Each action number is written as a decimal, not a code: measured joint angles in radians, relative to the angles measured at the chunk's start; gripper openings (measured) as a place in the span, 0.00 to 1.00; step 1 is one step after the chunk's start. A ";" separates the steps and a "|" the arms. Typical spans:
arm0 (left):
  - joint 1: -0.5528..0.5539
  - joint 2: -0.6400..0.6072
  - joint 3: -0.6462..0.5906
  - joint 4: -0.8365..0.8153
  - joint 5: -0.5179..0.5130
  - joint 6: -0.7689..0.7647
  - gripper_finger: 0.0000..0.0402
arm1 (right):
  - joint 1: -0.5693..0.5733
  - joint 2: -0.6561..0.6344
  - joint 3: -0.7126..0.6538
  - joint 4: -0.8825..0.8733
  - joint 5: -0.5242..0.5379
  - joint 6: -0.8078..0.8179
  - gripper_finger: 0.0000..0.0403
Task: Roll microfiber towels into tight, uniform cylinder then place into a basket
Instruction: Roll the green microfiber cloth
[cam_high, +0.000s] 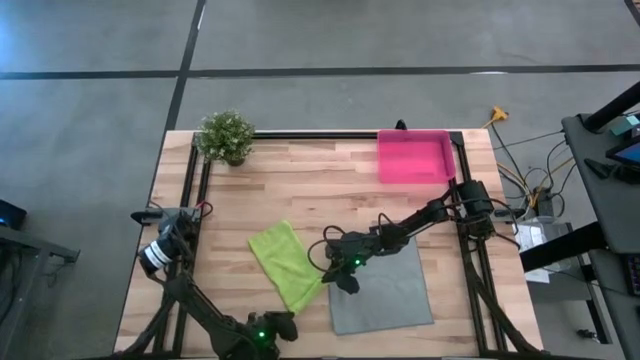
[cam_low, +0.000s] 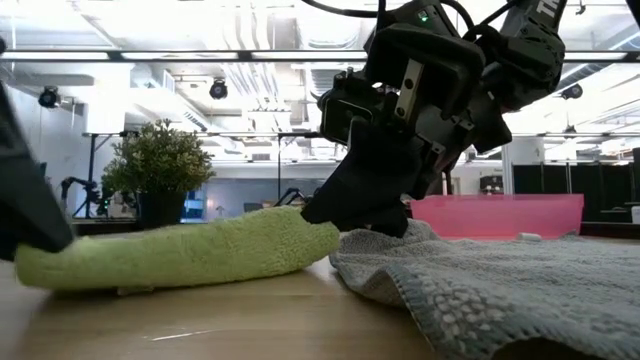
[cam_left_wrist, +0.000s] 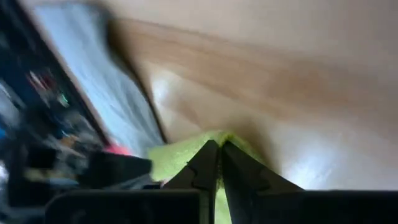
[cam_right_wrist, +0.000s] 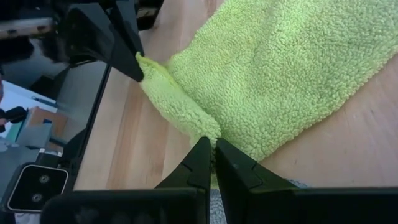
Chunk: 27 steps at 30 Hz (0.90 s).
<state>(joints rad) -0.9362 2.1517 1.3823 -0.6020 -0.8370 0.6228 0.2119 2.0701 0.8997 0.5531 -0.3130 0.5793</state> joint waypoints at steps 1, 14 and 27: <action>-0.001 0.000 0.000 -0.001 0.002 -0.076 0.01 | 0.000 0.000 0.000 0.000 0.000 0.001 0.03; -0.001 0.000 -0.006 -0.010 -0.009 -1.406 0.00 | -0.001 -0.016 -0.002 0.011 -0.001 0.049 0.03; -0.044 0.002 -0.118 0.032 -0.166 -2.047 0.00 | 0.066 -0.053 -0.009 -0.078 0.123 -0.262 0.17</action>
<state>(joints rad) -0.9798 2.1536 1.2648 -0.5700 -1.0030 -1.4242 0.2784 2.0174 0.8906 0.4753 -0.1902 0.3168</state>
